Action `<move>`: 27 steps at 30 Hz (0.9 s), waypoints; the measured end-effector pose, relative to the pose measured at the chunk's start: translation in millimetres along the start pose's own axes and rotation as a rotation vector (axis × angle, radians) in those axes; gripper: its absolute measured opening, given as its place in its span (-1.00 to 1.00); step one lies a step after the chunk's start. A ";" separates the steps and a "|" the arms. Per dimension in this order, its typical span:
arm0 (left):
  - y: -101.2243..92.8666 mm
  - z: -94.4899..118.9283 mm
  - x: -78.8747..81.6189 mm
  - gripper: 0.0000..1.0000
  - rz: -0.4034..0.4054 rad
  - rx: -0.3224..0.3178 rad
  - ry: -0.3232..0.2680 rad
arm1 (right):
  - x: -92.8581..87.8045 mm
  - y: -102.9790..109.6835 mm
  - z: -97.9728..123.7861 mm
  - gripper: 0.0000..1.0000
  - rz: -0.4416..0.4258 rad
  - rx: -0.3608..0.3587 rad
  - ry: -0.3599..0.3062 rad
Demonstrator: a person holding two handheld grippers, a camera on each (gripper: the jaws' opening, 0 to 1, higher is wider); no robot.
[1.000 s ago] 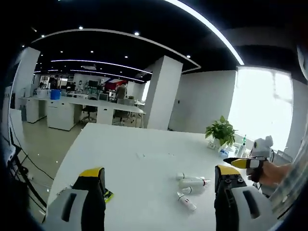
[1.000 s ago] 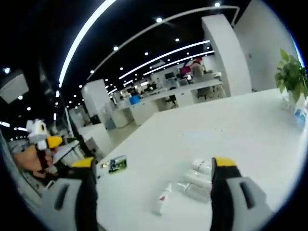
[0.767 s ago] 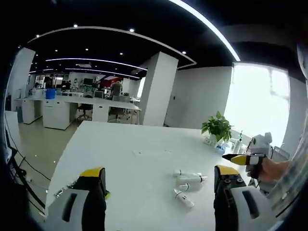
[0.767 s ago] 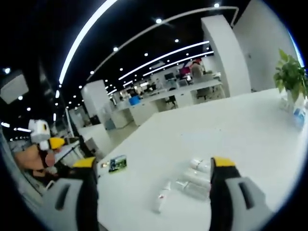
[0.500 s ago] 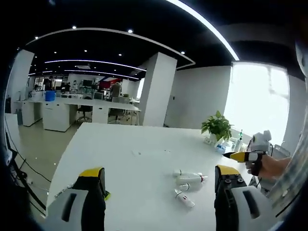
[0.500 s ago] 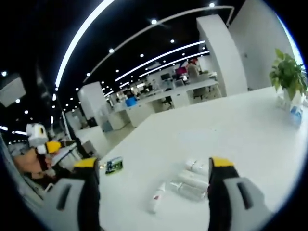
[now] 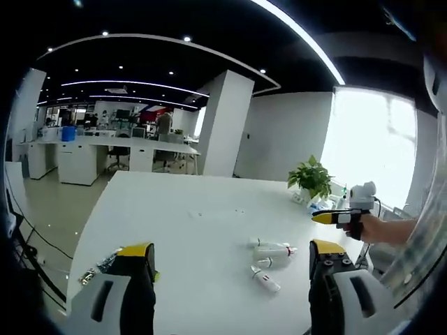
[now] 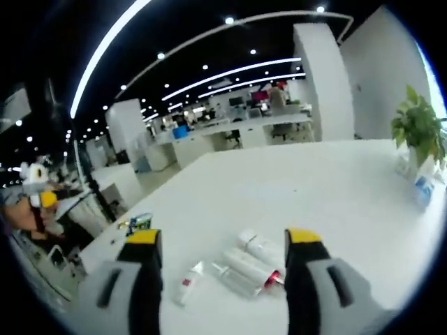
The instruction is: Arrange the skincare products in the storage area until every visible bottle or jar stands upright without overlapping.
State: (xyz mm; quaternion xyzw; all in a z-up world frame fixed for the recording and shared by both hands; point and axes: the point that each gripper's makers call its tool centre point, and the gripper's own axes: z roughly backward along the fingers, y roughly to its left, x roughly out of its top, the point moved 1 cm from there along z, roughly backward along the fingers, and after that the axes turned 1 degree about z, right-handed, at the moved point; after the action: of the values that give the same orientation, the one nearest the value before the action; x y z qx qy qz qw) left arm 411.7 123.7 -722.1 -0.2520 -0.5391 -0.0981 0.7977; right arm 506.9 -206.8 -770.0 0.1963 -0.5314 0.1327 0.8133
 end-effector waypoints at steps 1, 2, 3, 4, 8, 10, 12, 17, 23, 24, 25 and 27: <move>1.0 1.1 -0.5 0.88 -0.002 0.003 0.002 | -0.7 -2.2 -2.2 0.28 0.010 0.001 0.010; 2.1 2.2 -1.1 0.88 -0.003 0.006 0.005 | -2.3 -7.5 -6.0 0.25 0.028 -0.003 0.028; 4.1 4.3 -2.3 0.87 -0.004 0.012 0.012 | -3.4 -11.0 -8.6 0.23 0.037 -0.005 0.040; 4.8 5.1 -2.6 0.87 -0.004 0.013 0.013 | -5.3 -15.7 -12.9 0.21 0.049 -0.005 0.061; 14.3 16.1 -4.7 0.86 0.003 0.041 0.016 | -10.9 -28.1 -28.7 0.07 0.100 -0.001 0.124; 19.8 20.7 -6.7 0.86 0.016 0.057 0.017 | -16.4 -31.9 -40.4 0.03 0.112 0.018 0.165; 23.0 23.8 -7.9 0.86 0.024 0.067 0.018 | -21.6 -34.4 -50.1 0.02 0.132 0.040 0.198; 29.1 30.8 -10.0 0.85 0.026 0.089 0.017 | -38.6 -39.5 -76.8 0.00 0.016 0.098 0.251; 31.1 38.3 -14.6 0.85 0.037 0.111 0.023 | -53.5 -65.5 -99.0 -0.02 0.084 0.069 0.336; 32.0 39.5 -15.6 0.85 0.041 0.116 0.024 | -55.8 -68.5 -102.6 -0.02 0.106 0.070 0.359; 33.2 40.6 -16.5 0.85 0.045 0.124 0.025 | -57.7 -69.5 -104.7 -0.02 0.122 0.076 0.379; 34.3 41.6 -17.1 0.85 0.049 0.132 0.025 | -59.9 -72.0 -109.6 -0.02 0.167 0.086 0.408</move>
State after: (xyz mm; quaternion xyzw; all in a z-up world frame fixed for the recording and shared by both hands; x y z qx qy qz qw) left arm 385.9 172.1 -735.7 -0.2109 -0.5279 -0.0459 0.8214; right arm 602.5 -220.7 -877.0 0.1552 -0.3641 0.2592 0.8810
